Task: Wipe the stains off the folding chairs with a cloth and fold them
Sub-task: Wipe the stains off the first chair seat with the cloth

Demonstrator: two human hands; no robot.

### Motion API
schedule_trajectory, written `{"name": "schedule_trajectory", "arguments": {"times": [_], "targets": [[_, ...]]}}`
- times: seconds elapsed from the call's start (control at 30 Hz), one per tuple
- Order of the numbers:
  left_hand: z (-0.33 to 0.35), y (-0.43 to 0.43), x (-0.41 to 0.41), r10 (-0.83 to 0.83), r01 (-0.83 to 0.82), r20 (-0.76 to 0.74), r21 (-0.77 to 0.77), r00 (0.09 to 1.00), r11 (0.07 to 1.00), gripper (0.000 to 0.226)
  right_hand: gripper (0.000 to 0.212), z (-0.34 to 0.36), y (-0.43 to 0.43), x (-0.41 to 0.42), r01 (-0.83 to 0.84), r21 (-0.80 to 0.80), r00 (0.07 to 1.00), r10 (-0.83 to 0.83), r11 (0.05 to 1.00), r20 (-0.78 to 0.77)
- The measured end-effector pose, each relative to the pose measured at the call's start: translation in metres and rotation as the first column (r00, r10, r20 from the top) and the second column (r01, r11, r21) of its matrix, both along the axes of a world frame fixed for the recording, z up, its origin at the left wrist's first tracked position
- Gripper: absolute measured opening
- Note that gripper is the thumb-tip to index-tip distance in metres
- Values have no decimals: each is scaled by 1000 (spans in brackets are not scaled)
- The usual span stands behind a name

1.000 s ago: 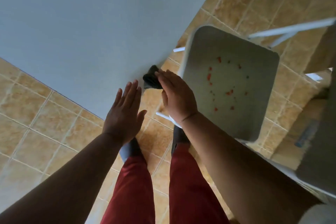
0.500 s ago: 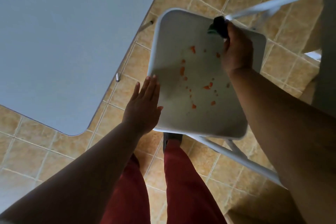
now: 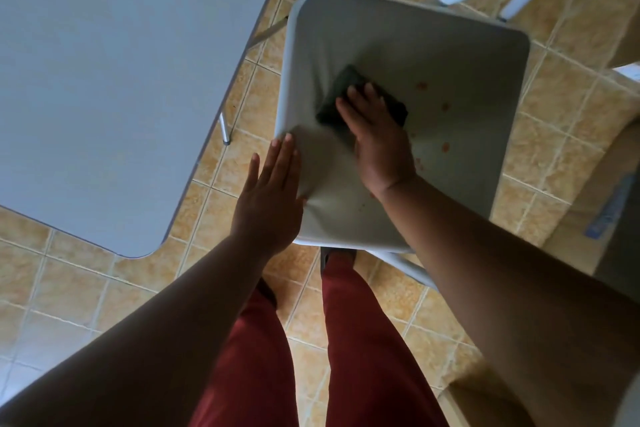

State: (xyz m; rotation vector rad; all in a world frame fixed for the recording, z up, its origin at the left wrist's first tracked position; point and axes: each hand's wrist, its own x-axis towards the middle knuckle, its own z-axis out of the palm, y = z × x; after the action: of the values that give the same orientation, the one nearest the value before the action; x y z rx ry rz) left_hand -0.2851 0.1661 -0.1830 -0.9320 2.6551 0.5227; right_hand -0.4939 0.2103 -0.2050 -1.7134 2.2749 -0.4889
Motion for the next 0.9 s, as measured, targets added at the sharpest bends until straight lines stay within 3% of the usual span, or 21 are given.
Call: {"name": "schedule_trajectory", "arguments": {"times": [0.23, 0.37, 0.47, 0.6, 0.7, 0.8, 0.9], "targets": [[9, -2, 0, -51, 53, 45, -43, 998, 998, 82, 45, 22, 54, 29, -140, 61, 981, 130, 988, 142], [13, -3, -3, -70, 71, 48, -21, 996, 997, 83, 53, 50, 29, -19, 79, 4, 982, -79, 997, 174], [11, -3, -4, -83, 84, 47, -17, 995, 996, 82, 46, 55, 4, -86, 234, -36, 971, -232, 971, 54], [7, 1, -5, -58, 58, 57, -6, 997, 998, 84, 38, 28, 0, -137, 356, 105, 933, -360, 929, 23], [7, 6, -6, -33, 33, 56, -10, 998, 999, 86, 43, 8, 19, -107, 355, 170, 930, -366, 919, 32], [6, 7, -5, -18, 18, 53, -4, 998, 1000, 86, 56, 4, 43, -50, 328, 123, 938, -338, 937, 78], [7, 7, -5, -20, 21, 61, -6, 998, 1000, 86, 47, 9, 70, 18, 241, 87, 962, -250, 967, 112]]}}
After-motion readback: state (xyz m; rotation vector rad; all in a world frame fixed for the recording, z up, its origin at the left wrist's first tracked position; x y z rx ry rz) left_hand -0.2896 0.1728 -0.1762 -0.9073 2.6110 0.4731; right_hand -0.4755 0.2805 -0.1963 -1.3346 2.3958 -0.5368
